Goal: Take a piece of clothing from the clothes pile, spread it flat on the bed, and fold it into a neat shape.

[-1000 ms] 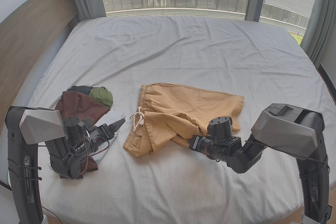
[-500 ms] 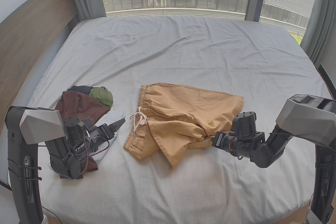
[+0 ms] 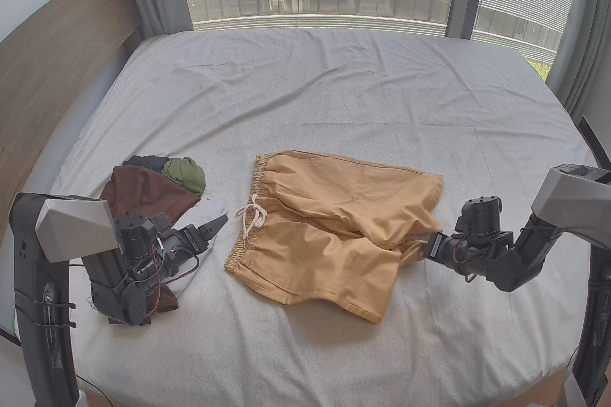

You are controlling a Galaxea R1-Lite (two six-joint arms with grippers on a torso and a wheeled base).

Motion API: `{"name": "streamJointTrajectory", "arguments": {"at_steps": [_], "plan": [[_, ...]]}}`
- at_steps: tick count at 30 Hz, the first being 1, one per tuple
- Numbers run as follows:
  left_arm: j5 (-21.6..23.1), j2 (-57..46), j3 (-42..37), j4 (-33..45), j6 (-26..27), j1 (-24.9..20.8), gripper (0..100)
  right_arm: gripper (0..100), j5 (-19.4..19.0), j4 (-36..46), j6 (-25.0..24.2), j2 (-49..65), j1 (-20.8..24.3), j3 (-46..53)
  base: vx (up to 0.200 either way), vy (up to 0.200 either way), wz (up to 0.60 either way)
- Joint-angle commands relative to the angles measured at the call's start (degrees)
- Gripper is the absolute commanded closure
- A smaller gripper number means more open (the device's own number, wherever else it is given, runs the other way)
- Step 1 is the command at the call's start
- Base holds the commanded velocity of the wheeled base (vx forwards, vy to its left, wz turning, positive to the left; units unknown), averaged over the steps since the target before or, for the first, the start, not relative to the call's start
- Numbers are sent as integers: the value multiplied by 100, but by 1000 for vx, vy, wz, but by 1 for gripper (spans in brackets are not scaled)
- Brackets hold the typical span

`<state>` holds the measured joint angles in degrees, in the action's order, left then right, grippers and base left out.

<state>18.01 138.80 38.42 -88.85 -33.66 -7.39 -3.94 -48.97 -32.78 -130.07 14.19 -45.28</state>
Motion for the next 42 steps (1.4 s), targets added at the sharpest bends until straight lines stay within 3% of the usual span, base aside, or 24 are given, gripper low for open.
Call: {"name": "streamJointTrajectory", "arguments": {"at_steps": [1, 20, 32, 33, 42], "plan": [[1, -2, -2, -1, 0, -8, 0, 100, -90, 1, 61, 8, -294, 1, 0, 0, 0], [1, 7, -2, -1, 0, -26, 0, 100, -151, -7, 448, -290, -769, -113, 0, 0, 0], [1, 15, -10, -1, 0, -26, 0, 100, -142, -69, 729, -282, -795, -87, 0, 0, 0], [1, 15, -2, -1, 0, -26, 0, 0, -142, -69, 773, -273, -830, -78, 0, 0, 0], [1, 24, -2, -1, 0, -35, 0, 0, -134, -447, 773, 219, -663, 652, 0, 0, 0]]}}
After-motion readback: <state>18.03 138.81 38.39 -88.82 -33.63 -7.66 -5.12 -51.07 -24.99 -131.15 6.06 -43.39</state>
